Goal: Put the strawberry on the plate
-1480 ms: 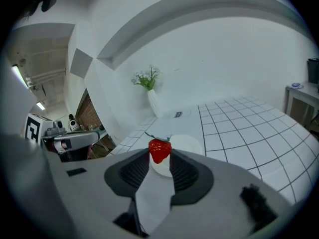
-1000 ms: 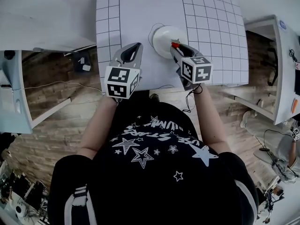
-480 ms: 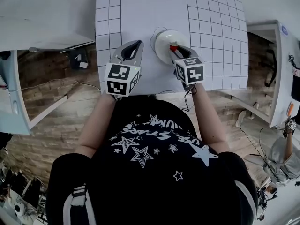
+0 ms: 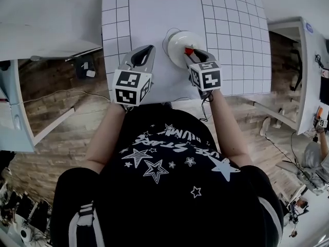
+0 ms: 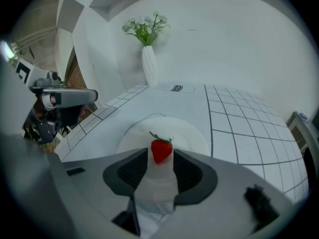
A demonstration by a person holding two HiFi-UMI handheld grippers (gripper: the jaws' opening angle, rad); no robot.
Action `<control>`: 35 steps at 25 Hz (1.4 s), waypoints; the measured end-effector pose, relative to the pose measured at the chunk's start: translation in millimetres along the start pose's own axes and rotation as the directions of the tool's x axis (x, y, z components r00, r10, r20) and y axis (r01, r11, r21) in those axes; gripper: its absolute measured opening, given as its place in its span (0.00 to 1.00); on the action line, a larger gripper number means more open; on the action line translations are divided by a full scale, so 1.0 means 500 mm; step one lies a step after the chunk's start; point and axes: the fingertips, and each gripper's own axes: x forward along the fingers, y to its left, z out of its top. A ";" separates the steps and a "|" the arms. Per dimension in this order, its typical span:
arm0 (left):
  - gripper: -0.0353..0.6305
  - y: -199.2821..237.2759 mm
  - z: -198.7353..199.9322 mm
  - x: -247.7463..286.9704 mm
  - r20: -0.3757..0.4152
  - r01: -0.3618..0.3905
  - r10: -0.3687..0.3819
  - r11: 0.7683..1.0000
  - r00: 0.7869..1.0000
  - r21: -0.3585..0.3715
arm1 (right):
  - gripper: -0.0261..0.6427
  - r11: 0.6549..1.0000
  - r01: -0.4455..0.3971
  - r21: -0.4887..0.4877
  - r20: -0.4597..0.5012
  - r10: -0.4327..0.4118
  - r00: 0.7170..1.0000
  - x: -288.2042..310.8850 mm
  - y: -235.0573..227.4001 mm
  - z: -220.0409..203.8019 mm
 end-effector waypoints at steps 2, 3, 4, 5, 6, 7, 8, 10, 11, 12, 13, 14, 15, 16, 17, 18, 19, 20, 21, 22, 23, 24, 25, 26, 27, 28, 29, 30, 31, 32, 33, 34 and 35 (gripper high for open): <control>0.07 -0.007 -0.002 -0.002 0.004 0.002 -0.002 1.000 1.000 0.009 | 0.27 1.000 0.013 -0.001 0.009 -0.013 1.000 -0.010 -0.003 -0.006; 0.07 -0.011 -0.004 -0.003 0.007 0.003 -0.003 1.000 1.000 0.014 | 0.27 1.000 0.017 -0.001 0.015 -0.017 1.000 -0.015 -0.005 -0.010; 0.07 -0.015 -0.006 -0.004 0.012 0.004 -0.004 1.000 1.000 0.018 | 0.27 1.000 0.022 0.000 0.024 -0.022 0.999 -0.020 -0.008 -0.013; 0.07 -0.019 -0.006 -0.004 0.019 0.006 -0.007 1.000 1.000 0.024 | 0.27 1.000 0.029 0.001 0.036 -0.029 0.999 -0.025 -0.012 -0.014; 0.07 -0.024 -0.006 -0.003 0.026 0.009 -0.010 0.999 1.000 0.031 | 0.27 0.999 0.038 0.003 0.054 -0.038 0.998 -0.031 -0.017 -0.013; 0.07 -0.028 -0.004 -0.004 0.032 0.012 -0.013 0.999 0.999 0.039 | 0.27 0.999 0.044 0.007 0.075 -0.045 0.996 -0.038 -0.022 -0.011; 0.07 -0.034 -0.003 -0.006 0.035 0.013 -0.014 0.999 0.999 0.046 | 0.27 0.999 0.047 0.014 0.096 -0.048 0.994 -0.046 -0.025 -0.009; 0.07 -0.053 -0.004 -0.018 0.035 0.012 -0.014 0.998 0.999 0.056 | 0.27 0.998 0.043 0.034 0.132 -0.047 0.990 -0.071 -0.025 -0.012; 0.07 -0.064 -0.005 -0.026 0.035 0.011 -0.013 0.998 0.999 0.058 | 0.27 0.998 0.038 0.044 0.145 -0.044 0.988 -0.085 -0.024 -0.016; 0.07 -0.076 -0.008 -0.035 0.036 0.010 -0.012 0.998 0.999 0.060 | 0.27 0.998 0.033 0.051 0.158 -0.040 0.987 -0.099 -0.022 -0.021; 0.07 -0.086 -0.009 -0.043 0.039 0.009 -0.011 0.998 0.999 0.062 | 0.27 0.998 0.029 0.055 0.169 -0.038 0.985 -0.113 -0.020 -0.025; 0.07 -0.095 -0.010 -0.051 0.043 0.008 -0.010 0.998 0.999 0.064 | 0.27 0.998 0.027 0.059 0.180 -0.037 0.983 -0.125 -0.018 -0.029; 0.07 -0.104 -0.011 -0.059 0.045 0.007 -0.010 0.998 0.999 0.067 | 0.27 0.998 0.026 0.063 0.190 -0.038 0.981 -0.136 -0.016 -0.032; 0.07 -0.112 -0.013 -0.067 0.047 0.007 -0.010 0.998 0.999 0.070 | 0.27 0.997 0.025 0.069 0.199 -0.039 0.979 -0.147 -0.013 -0.037; 0.07 -0.121 -0.017 -0.077 0.047 0.005 -0.008 0.997 0.999 0.072 | 0.27 0.997 0.022 0.074 0.206 -0.037 0.978 -0.157 -0.010 -0.043; 0.07 -0.129 -0.021 -0.086 0.049 -0.001 -0.003 0.997 0.999 0.072 | 0.27 0.997 0.015 0.075 0.212 -0.031 0.977 -0.166 -0.006 -0.049; 0.07 -0.135 -0.024 -0.094 0.053 -0.011 0.007 0.997 0.999 0.070 | 0.27 0.998 0.006 0.069 0.218 -0.021 0.976 -0.173 -0.004 -0.052; 0.07 -0.137 -0.023 -0.099 0.060 -0.025 0.021 0.997 0.998 0.068 | 0.27 0.998 -0.004 0.059 0.226 -0.010 0.974 -0.177 -0.004 -0.049; 0.07 -0.133 -0.018 -0.100 0.069 -0.040 0.035 0.997 0.997 0.067 | 0.27 0.999 -0.012 0.046 0.234 0.001 0.972 -0.177 -0.008 -0.039; 0.07 -0.126 -0.009 -0.100 0.076 -0.053 0.048 0.996 0.996 0.065 | 0.27 0.999 -0.017 0.034 0.241 0.008 0.970 -0.177 -0.012 -0.026; 0.07 -0.120 -0.001 -0.100 0.081 -0.063 0.058 0.996 0.995 0.063 | 0.27 0.999 -0.021 0.025 0.247 0.015 0.969 -0.177 -0.016 -0.014; 0.07 -0.118 0.004 -0.103 0.084 -0.072 0.066 0.996 0.994 0.061 | 0.26 0.999 -0.027 0.017 0.252 0.022 0.967 -0.181 -0.018 -0.005; 0.07 -0.120 0.006 -0.108 0.087 -0.080 0.074 0.995 0.993 0.060 | 0.25 0.999 -0.035 0.008 0.256 0.032 0.966 -0.187 -0.018 0.000; 0.07 -0.126 0.006 -0.117 0.091 -0.088 0.082 0.994 0.992 0.059 | 0.25 0.999 -0.045 -0.006 0.258 0.045 0.965 -0.196 -0.017 0.001; 0.07 -0.135 0.003 -0.127 0.097 -0.095 0.089 0.994 0.991 0.059 | 0.24 0.998 -0.055 -0.025 0.259 0.060 0.964 -0.206 -0.013 -0.001; 0.07 -0.146 0.000 -0.139 0.103 -0.102 0.095 0.993 0.990 0.061 | 0.24 0.997 -0.062 -0.048 0.260 0.072 0.963 -0.218 -0.010 -0.004; 0.07 -0.156 -0.006 -0.150 0.107 -0.106 0.099 0.992 0.989 0.064 | 0.24 0.995 -0.066 -0.069 0.262 0.082 0.961 -0.230 -0.006 -0.007; 0.07 -0.167 -0.011 -0.160 0.111 -0.109 0.102 0.992 0.989 0.067 | 0.24 0.994 -0.068 -0.086 0.268 0.089 0.959 -0.242 -0.004 -0.011; 0.07 -0.176 -0.016 -0.169 0.114 -0.112 0.104 0.991 0.988 0.068 | 0.23 0.993 -0.072 -0.094 0.276 0.095 0.957 -0.253 -0.001 -0.015; 0.07 -0.183 -0.021 -0.177 0.118 -0.114 0.105 0.991 0.987 0.066 | 0.22 0.993 -0.076 -0.092 0.286 0.099 0.953 -0.263 0.001 -0.020; 0.07 -0.190 -0.025 -0.184 0.121 -0.116 0.107 0.991 0.987 0.063 | 0.20 0.993 -0.079 -0.085 0.296 0.101 0.950 -0.271 0.004 -0.025; 0.07 -0.195 -0.028 -0.190 0.125 -0.117 0.110 0.991 0.986 0.057 | 0.14 0.994 -0.080 -0.073 0.308 0.099 0.946 -0.278 0.007 -0.030; 0.07 -0.199 -0.030 -0.195 0.129 -0.119 0.112 0.991 0.985 0.053 | 0.11 0.995 -0.083 -0.061 0.319 0.098 0.943 -0.284 0.012 -0.035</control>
